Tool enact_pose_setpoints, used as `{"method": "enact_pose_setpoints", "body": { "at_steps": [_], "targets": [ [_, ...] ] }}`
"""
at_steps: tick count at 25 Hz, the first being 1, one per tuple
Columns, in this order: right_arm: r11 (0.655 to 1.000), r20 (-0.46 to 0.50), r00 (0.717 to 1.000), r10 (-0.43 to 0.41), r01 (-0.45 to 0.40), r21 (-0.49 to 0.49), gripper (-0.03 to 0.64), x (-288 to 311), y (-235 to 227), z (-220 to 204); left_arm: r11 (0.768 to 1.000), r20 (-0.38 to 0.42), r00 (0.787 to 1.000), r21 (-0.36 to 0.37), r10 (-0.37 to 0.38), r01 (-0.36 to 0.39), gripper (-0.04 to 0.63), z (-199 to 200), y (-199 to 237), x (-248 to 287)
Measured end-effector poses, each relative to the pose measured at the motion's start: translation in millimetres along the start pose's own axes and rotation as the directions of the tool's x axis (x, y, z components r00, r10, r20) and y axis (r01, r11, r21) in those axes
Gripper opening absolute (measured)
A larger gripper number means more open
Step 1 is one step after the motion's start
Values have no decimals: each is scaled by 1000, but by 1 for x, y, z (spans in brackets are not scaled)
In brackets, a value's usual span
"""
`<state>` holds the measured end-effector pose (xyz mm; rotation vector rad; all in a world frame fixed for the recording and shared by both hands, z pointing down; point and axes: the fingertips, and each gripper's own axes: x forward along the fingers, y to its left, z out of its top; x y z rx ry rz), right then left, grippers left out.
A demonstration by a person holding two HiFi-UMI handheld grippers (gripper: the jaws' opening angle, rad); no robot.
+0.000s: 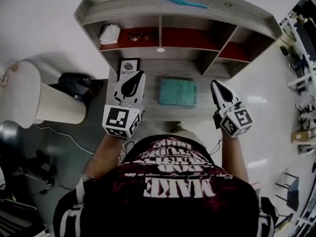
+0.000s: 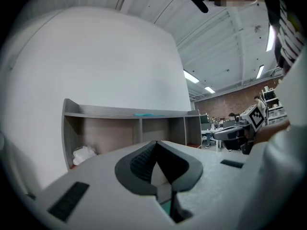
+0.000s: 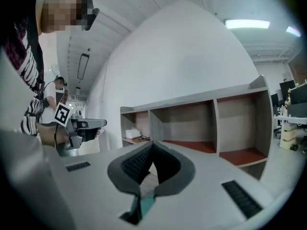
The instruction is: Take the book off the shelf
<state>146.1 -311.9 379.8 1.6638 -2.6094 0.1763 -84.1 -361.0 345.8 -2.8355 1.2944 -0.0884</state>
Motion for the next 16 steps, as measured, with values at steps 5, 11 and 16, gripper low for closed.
{"method": "enact_pose_setpoints", "body": {
  "at_steps": [5, 11, 16],
  "targets": [
    [999, -11, 1000, 28, -28, -26, 3, 4, 25, 6, 1000, 47, 999, 13, 22, -23, 6, 20, 16, -4],
    [997, -24, 998, 62, -63, -38, 3, 9, 40, 10, 999, 55, 998, -11, 33, -32, 6, 29, 21, -3],
    [996, -30, 996, 79, -80, -36, 3, 6, 40, 13, 999, 41, 999, -20, 35, -34, 6, 23, 14, -3]
  ]
}}
